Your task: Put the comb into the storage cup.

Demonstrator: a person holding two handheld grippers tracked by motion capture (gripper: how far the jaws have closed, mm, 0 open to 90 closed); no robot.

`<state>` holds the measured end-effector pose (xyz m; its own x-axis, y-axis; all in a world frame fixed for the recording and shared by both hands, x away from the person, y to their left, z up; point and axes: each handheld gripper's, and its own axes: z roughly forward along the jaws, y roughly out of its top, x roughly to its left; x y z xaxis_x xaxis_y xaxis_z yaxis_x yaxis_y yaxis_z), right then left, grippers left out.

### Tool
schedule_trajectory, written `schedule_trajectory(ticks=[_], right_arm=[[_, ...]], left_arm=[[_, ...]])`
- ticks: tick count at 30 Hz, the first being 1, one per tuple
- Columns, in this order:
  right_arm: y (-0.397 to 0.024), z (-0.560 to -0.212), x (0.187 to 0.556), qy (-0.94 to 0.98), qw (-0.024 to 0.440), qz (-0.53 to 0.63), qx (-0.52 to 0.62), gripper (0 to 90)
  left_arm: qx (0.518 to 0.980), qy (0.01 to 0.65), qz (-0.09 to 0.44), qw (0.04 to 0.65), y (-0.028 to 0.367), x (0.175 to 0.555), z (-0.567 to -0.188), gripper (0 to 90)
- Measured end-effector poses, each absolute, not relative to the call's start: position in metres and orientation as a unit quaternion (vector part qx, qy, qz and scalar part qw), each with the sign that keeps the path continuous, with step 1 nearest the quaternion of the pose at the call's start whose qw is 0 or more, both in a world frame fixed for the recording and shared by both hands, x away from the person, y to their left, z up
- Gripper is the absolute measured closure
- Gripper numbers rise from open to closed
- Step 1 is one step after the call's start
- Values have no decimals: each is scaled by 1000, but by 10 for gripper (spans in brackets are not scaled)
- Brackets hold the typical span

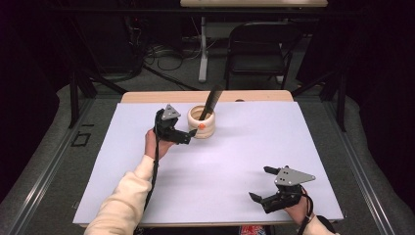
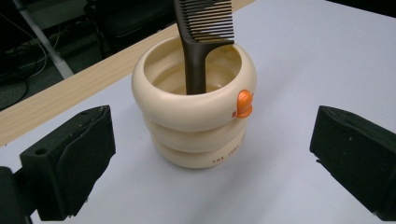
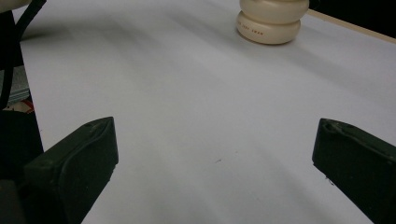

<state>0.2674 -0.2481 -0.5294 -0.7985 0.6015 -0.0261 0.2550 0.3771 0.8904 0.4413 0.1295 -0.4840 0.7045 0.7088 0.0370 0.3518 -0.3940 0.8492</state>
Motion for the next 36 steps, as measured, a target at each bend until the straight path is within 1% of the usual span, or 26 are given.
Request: schedule_trajectory(ticks=[16, 24, 36], right_arm=[[-247, -529, 267, 813, 177, 490, 260, 0], [-247, -529, 267, 813, 178, 489, 261, 0], [-247, -529, 267, 814, 179, 487, 261, 0]], left_arm=[[818, 326, 201, 430, 139, 425, -489, 0], [814, 329, 198, 436, 143, 420, -487, 0], [812, 329, 214, 432, 154, 392, -484, 0]])
